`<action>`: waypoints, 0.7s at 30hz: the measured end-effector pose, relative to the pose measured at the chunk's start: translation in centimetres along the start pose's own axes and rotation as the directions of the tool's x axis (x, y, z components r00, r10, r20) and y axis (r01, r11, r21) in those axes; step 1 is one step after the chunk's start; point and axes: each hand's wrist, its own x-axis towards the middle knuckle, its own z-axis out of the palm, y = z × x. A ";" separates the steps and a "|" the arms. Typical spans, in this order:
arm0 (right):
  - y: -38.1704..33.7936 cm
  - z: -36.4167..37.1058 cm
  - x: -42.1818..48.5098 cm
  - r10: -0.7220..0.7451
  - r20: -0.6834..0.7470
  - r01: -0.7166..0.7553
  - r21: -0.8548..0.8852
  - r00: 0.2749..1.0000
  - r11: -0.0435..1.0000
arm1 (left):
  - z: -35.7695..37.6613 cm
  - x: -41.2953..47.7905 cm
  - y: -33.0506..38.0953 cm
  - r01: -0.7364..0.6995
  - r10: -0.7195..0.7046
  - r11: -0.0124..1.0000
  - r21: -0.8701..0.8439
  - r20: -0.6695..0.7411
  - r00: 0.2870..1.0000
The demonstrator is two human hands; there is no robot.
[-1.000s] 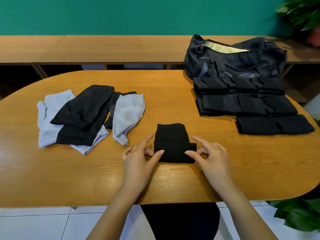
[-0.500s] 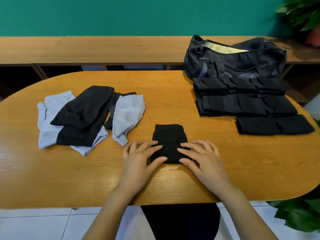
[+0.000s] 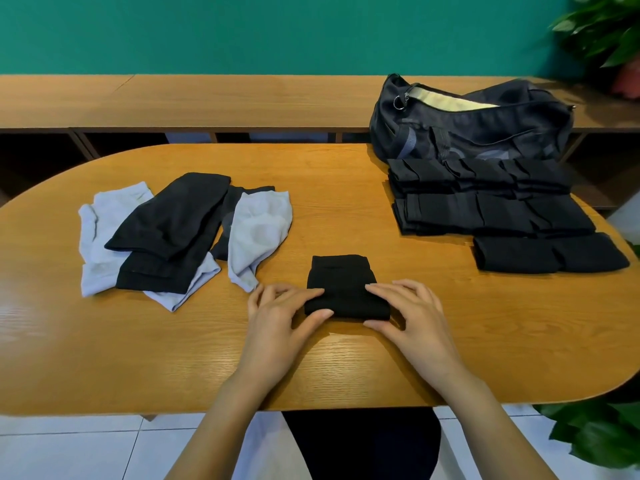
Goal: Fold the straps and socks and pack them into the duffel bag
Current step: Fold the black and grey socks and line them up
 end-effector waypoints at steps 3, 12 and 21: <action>0.1 -0.2 -0.1 0.118 -0.010 -0.118 0.057 0.993 0.991 | -0.2 0.1 -0.1 0.000 0.000 1.000 -0.009 0.036 0.999; -0.6 -0.5 0.0 0.139 -0.127 -0.122 0.135 0.982 0.983 | 0.1 -0.1 0.6 0.086 -0.091 0.994 -0.071 -0.064 0.994; -1.3 0.2 0.3 0.231 -0.132 -0.244 -0.100 0.964 0.965 | 1.1 0.2 1.3 0.082 -0.057 0.976 0.202 -0.128 0.990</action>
